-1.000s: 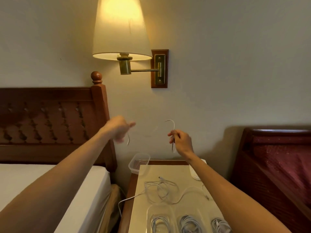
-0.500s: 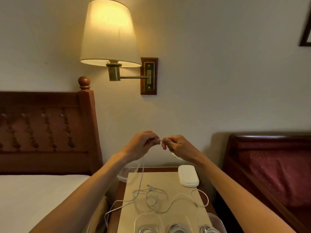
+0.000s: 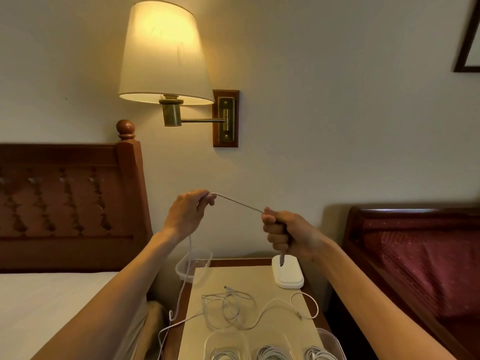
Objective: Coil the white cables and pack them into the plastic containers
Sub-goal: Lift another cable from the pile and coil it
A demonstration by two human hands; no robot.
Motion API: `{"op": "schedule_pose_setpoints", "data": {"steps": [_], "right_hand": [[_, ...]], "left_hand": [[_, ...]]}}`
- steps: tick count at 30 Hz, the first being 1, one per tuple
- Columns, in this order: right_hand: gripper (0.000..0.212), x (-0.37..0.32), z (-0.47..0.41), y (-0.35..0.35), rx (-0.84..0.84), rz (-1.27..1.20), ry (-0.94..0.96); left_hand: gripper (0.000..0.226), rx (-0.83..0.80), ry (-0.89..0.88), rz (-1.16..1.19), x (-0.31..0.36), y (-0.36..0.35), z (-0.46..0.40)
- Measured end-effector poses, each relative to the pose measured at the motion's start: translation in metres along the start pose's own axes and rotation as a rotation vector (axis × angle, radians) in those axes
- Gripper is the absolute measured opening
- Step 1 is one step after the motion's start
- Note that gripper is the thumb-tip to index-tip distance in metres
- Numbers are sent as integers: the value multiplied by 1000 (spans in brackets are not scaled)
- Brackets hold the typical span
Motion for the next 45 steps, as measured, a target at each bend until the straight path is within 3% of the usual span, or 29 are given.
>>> {"op": "schedule_pose_setpoints", "data": {"steps": [4, 8, 14, 18, 21, 23, 26, 29, 32, 38, 45], "right_hand": [[29, -27, 11, -15, -148, -218, 72], [28, -50, 15, -11, -153, -367, 175], [29, -65, 22, 14, -36, -448, 277], [28, -68, 22, 19, 49, -353, 295], [30, -69, 22, 17, 109, -238, 293], [33, -69, 22, 15, 216, -88, 303], [35, -67, 20, 5, 310, 143, 285], [36, -65, 20, -9, 341, 374, 277], [37, -67, 24, -20, 347, 453, 296], [43, -63, 25, -31, 200, 242, 261], [28, -54, 30, -46, -142, 19, 149]], "left_hand": [[30, -109, 61, 62, 5, -9, 6], [30, -276, 299, 554, 21, -44, 36], [25, -176, 331, 616, 35, -51, 71], [24, -178, 436, 708, 42, -51, 71], [31, -502, 253, 386, 73, -50, 51], [36, -741, 139, 290, 102, -53, 43], [40, -859, 16, 294, 143, -36, 21], [38, -766, -77, 284, 164, -11, -7], [31, -537, -148, 190, 163, 7, -29], [23, -92, -276, 25, 144, 23, -41], [28, 87, -287, -11, 136, 25, -43]]}}
Point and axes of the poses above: each hand's wrist, its own z-axis away from the middle knuckle, its own y-axis out of the back of the hand, x = y × z, the point moved 9 cm from there along -z, towards the middle knuckle, and after that the axes turned 13 degrees about -y, right-handed, at the moved point
